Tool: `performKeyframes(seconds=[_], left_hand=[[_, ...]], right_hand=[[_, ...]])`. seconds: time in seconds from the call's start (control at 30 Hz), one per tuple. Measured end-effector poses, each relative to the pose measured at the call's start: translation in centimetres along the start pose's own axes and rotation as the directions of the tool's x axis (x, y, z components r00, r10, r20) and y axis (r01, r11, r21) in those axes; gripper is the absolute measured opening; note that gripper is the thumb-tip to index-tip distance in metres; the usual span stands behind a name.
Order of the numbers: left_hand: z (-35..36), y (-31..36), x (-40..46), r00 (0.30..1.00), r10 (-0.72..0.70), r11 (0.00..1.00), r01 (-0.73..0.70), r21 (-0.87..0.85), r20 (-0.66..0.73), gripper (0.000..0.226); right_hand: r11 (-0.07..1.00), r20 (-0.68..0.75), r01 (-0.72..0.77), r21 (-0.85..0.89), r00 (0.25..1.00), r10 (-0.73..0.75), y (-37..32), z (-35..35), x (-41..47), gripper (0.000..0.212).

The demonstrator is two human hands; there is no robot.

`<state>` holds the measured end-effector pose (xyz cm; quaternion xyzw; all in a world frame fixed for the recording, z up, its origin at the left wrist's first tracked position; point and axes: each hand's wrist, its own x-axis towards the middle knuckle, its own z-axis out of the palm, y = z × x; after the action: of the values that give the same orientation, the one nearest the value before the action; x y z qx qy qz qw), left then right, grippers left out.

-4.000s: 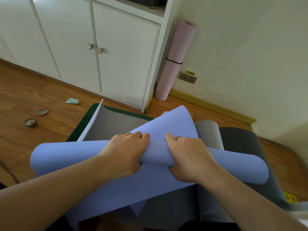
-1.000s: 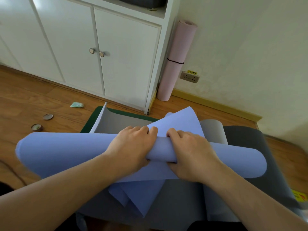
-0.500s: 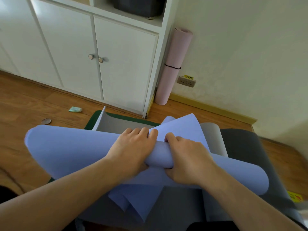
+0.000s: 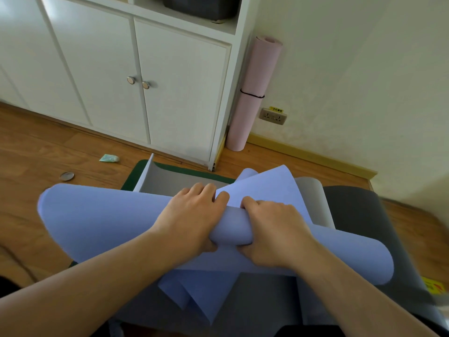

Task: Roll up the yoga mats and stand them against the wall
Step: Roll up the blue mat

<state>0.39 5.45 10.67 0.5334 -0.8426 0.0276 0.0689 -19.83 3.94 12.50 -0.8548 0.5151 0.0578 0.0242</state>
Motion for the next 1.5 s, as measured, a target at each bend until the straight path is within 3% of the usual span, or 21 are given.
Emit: performKeyframes(seconds=[0.23, 0.4, 0.6, 0.7, 0.83, 1.0, 1.1, 1.17, 1.27, 1.4, 1.5], left_hand=[[-0.4, -0.9, 0.6, 0.993, -0.100, 0.976, 0.109, -0.188, 0.057, 0.071], [-0.5, -0.5, 0.2, 0.999, -0.042, 0.986, 0.047, -0.160, 0.032, 0.054], [0.4, 0.4, -0.1, 1.000, 0.012, 1.000, -0.012, -0.012, 0.006, 0.071], [0.1, 0.1, 0.1, 0.999, -0.009, 0.997, 0.006, -0.070, -0.037, 0.066], [-0.5, -0.7, 0.2, 0.998, -0.053, 0.984, 0.058, -0.166, 0.036, 0.056], [-0.4, -1.3, 0.0, 0.996, -0.017, 0.983, 0.033, -0.178, 0.093, 0.055], [0.3, -0.5, -0.4, 0.996, 0.033, 0.999, -0.030, -0.033, 0.081, 0.080], [0.9, 0.1, -0.4, 0.997, 0.026, 0.998, -0.030, 0.060, 0.069, 0.085], [1.0, 0.2, -0.1, 1.000, 0.008, 0.999, -0.009, 0.049, 0.025, 0.071], [0.4, -0.3, 0.0, 0.999, -0.015, 0.998, 0.017, -0.062, 0.035, 0.063], [-0.2, -0.8, 0.1, 0.997, -0.008, 0.995, 0.017, -0.102, 0.081, 0.059]], right_hand=[[1.000, 0.041, 0.012, -0.027, 0.999, -0.010, 0.2, -0.3, 0.6, 0.080], [1.000, -0.039, -0.001, -0.020, 0.999, 0.000, 0.3, 0.0, 0.3, 0.058], [1.000, -0.015, -0.013, 0.016, 1.000, 0.014, 0.1, 0.0, -0.1, 0.047], [1.000, 0.000, -0.009, 0.028, 1.000, 0.009, 0.3, -0.1, -0.1, 0.054], [1.000, 0.050, -0.015, -0.001, 0.999, 0.015, 0.0, -0.4, 0.0, 0.083], [1.000, -0.019, -0.006, -0.011, 1.000, 0.006, -0.2, -0.1, 0.2, 0.059], [1.000, -0.004, -0.026, 0.011, 1.000, 0.026, 0.0, -0.2, 0.1, 0.052], [0.999, 0.006, -0.028, 0.035, 1.000, 0.028, 0.0, -0.4, 0.0, 0.050], [0.999, 0.009, -0.011, 0.043, 1.000, 0.011, 0.0, -0.4, -0.1, 0.054], [1.000, 0.063, 0.007, 0.010, 0.998, -0.007, 0.1, -0.6, -0.1, 0.082], [1.000, 0.045, 0.014, -0.015, 0.999, -0.013, -0.2, -0.5, 0.1, 0.072]])
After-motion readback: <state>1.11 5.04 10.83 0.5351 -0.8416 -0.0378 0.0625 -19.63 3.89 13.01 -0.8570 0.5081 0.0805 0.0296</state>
